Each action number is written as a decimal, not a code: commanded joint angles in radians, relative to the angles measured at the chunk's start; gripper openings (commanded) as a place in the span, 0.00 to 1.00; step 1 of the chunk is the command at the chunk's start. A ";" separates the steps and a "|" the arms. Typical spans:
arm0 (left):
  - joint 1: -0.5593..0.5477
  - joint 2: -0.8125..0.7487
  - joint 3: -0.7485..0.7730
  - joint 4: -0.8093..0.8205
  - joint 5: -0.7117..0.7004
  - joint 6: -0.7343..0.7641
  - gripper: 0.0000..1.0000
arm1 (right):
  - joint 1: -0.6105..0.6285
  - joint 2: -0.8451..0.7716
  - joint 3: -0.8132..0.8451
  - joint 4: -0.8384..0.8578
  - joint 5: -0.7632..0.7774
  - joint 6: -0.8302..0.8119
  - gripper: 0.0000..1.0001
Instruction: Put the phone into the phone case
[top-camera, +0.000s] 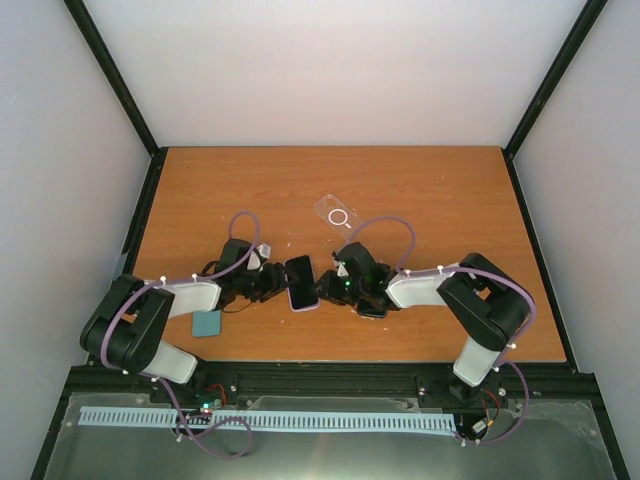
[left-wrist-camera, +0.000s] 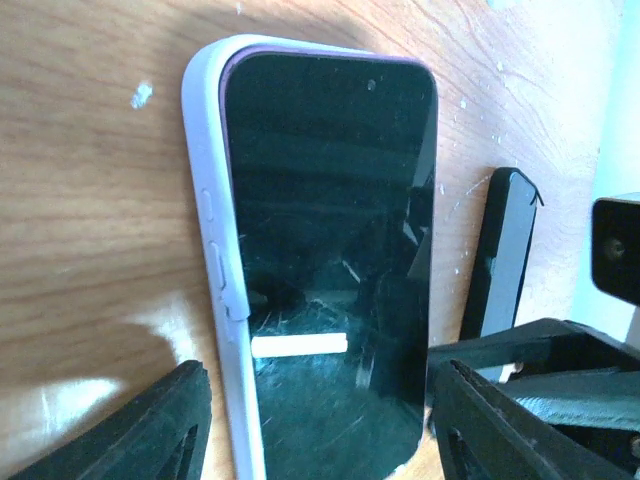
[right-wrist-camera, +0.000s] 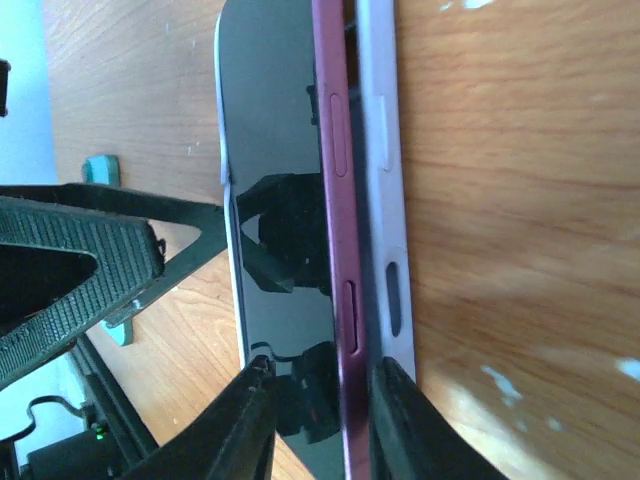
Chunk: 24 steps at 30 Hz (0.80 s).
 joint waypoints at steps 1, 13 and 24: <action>0.013 -0.042 0.031 -0.079 -0.003 0.009 0.61 | -0.019 -0.073 0.018 -0.182 0.085 -0.093 0.30; 0.064 0.036 0.061 -0.054 0.028 0.059 0.57 | -0.044 0.030 0.084 -0.106 0.044 -0.156 0.49; 0.062 0.074 -0.072 0.177 0.174 -0.028 0.44 | -0.049 0.104 0.089 0.073 -0.098 -0.113 0.54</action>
